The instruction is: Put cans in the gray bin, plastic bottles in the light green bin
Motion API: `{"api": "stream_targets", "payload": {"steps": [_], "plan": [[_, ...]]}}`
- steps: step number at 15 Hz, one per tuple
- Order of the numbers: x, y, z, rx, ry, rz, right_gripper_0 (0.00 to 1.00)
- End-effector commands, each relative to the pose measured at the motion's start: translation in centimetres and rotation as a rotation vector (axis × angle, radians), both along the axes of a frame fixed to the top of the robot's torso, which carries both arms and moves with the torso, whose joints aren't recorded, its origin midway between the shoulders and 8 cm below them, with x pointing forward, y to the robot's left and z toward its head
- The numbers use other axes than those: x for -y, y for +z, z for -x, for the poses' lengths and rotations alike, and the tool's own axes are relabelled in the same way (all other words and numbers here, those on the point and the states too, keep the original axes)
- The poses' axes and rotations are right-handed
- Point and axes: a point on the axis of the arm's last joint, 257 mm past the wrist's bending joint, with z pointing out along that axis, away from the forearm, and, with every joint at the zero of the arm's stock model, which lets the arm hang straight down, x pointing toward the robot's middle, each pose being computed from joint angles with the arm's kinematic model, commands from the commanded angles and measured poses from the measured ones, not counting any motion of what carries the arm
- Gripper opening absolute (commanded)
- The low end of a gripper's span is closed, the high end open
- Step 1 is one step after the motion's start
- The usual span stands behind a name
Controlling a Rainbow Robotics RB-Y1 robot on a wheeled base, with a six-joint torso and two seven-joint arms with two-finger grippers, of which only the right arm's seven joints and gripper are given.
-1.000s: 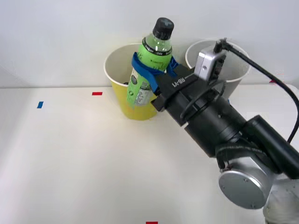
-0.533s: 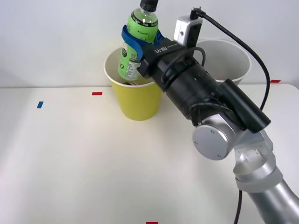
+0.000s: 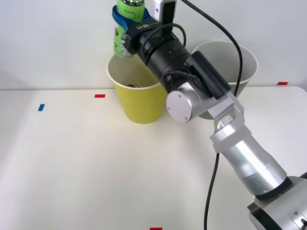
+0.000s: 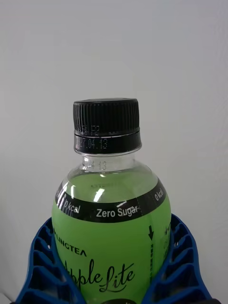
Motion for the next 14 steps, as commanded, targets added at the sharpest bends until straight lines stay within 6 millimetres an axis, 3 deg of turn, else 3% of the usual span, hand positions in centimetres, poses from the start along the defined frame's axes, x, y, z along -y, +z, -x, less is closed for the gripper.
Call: {"api": "stream_targets", "payload": {"steps": [1,2,3,4,5,14], "plan": [[-0.1,0.0,-0.3,0.004,-0.005,0.013,0.00],[0.0,-0.1,-0.4,0.011,-0.011,0.027,0.03],[0.0,-0.1,-0.4,0.015,-0.015,0.035,0.36],[0.0,-0.4,-0.5,0.014,-0.016,0.047,0.81],[-0.3,-1.1,-0.6,-0.004,-0.012,0.069,1.00],[0.3,-2.4,-0.9,0.000,-0.023,0.134,1.00]]}}
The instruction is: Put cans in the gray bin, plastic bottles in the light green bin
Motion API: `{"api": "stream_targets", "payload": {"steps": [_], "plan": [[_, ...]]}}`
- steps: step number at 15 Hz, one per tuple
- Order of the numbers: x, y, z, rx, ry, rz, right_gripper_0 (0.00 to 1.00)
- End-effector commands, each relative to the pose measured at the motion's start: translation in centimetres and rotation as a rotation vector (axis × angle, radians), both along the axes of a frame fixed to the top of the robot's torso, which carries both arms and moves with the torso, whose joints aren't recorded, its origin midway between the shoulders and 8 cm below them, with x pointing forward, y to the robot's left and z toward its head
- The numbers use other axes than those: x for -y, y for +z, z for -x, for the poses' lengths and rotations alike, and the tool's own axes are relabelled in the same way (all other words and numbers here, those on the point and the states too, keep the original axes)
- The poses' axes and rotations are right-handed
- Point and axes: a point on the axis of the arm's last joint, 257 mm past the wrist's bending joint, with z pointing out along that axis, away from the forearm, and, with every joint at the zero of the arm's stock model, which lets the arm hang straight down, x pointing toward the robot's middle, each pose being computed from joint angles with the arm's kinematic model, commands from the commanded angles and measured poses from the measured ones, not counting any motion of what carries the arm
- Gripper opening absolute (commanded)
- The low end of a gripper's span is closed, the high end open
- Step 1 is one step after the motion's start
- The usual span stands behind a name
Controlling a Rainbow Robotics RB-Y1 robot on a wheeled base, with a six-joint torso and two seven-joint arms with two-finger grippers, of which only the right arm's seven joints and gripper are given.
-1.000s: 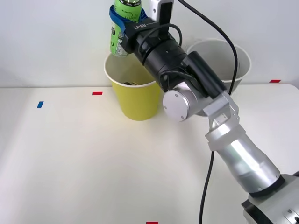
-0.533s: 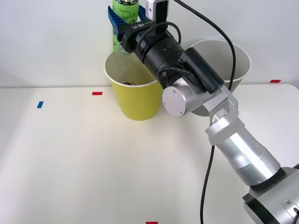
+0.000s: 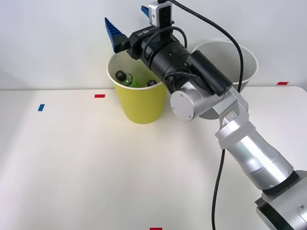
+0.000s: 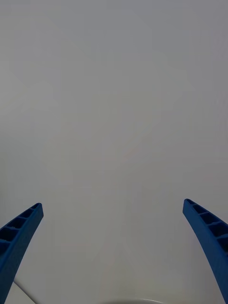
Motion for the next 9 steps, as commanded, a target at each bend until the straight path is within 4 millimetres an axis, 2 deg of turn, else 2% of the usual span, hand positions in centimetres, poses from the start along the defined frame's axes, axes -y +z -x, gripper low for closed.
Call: {"api": "stream_targets", "payload": {"steps": [1,3,4,6,7,8,9], "plan": [[0.4,-0.2,-0.1,0.014,-0.009,0.024,1.00],[1.1,0.0,0.3,0.048,-0.022,0.014,1.00],[1.7,0.2,1.4,0.069,-0.022,0.002,1.00],[2.9,0.1,4.0,0.084,-0.011,-0.030,1.00],[4.0,0.1,6.1,0.089,-0.004,-0.065,1.00],[5.1,-0.3,7.2,0.085,-0.011,-0.087,1.00],[6.9,-1.2,9.0,0.074,-0.025,-0.130,1.00]]}}
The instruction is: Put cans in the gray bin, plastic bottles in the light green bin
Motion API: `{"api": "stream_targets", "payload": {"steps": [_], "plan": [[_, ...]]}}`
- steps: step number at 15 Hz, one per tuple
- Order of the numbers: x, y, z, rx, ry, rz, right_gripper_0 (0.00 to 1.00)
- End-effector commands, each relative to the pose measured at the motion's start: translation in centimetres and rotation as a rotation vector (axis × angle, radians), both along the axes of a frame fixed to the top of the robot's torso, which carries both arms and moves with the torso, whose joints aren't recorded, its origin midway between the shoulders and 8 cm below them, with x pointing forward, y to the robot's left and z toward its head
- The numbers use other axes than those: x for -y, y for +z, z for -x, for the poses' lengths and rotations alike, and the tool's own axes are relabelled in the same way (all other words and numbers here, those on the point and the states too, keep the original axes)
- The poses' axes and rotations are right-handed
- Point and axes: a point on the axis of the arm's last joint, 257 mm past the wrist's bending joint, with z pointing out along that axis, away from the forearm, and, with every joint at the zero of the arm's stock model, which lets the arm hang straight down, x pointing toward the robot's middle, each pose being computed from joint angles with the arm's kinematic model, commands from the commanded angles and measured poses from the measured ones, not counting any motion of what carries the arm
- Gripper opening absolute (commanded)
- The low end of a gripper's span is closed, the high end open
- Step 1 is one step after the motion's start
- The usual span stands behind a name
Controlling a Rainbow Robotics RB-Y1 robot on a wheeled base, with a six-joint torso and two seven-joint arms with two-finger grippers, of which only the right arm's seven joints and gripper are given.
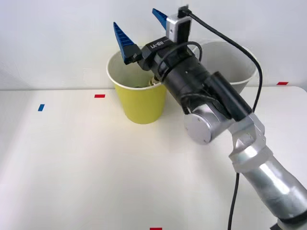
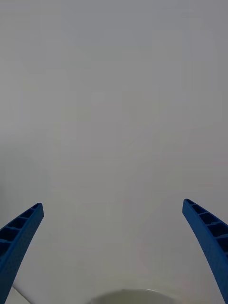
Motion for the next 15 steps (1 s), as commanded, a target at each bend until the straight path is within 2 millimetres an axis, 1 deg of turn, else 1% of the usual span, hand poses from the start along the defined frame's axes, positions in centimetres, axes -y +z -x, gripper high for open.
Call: {"api": "stream_targets", "payload": {"steps": [1,2,3,5,7,8,9,10,12,14,15], "plan": [[5.0,-2.4,4.7,-0.019,-0.036,-0.106,1.00],[6.4,-2.8,5.9,-0.005,-0.052,-0.139,1.00],[7.9,-3.8,7.3,-0.004,-0.068,-0.161,1.00],[10.3,-5.7,8.9,-0.022,-0.104,-0.170,1.00],[14.5,-9.1,10.6,-0.046,-0.183,-0.189,1.00],[16.4,-10.8,11.3,-0.054,-0.224,-0.164,1.00],[19.0,-13.2,12.4,-0.075,-0.280,-0.124,1.00],[20.8,-14.8,13.4,-0.096,-0.314,-0.098,1.00],[24.0,-18.1,15.5,-0.155,-0.379,-0.051,1.00],[26.3,-20.4,17.0,-0.207,-0.439,-0.021,1.00],[27.1,-21.0,17.5,-0.210,-0.468,0.006,1.00]]}}
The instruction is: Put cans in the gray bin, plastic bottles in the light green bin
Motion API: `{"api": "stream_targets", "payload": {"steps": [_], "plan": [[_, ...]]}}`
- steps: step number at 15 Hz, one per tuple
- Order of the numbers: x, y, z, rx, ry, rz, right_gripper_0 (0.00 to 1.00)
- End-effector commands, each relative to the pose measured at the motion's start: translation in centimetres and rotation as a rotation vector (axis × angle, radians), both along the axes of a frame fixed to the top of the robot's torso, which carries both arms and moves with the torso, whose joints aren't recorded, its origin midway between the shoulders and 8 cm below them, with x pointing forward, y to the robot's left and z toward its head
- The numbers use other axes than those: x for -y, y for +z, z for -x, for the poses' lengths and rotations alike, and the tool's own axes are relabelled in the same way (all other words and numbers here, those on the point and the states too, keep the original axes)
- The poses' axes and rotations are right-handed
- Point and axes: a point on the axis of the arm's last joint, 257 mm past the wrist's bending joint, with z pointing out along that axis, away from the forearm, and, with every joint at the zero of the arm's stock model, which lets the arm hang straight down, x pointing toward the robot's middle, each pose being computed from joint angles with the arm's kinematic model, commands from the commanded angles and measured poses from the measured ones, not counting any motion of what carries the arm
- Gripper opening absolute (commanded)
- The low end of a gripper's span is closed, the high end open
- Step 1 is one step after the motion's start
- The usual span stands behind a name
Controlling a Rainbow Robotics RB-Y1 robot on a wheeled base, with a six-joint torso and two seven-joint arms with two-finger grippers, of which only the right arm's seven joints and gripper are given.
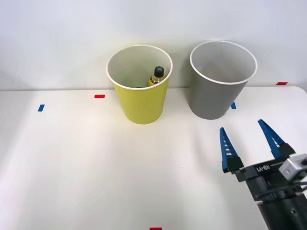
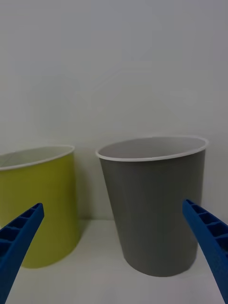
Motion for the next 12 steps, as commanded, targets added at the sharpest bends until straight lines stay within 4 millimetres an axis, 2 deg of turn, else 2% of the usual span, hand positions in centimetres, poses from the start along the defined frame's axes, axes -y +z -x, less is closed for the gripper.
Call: {"api": "stream_targets", "payload": {"steps": [1,4,6,12], "plan": [[3.3,-2.2,1.9,-0.047,-0.086,0.064,1.00],[4.4,-3.9,3.4,-0.093,-0.132,0.062,1.00],[4.8,-4.6,4.3,-0.096,-0.168,0.126,1.00],[4.5,-6.2,5.7,-0.134,-0.181,0.171,1.00]]}}
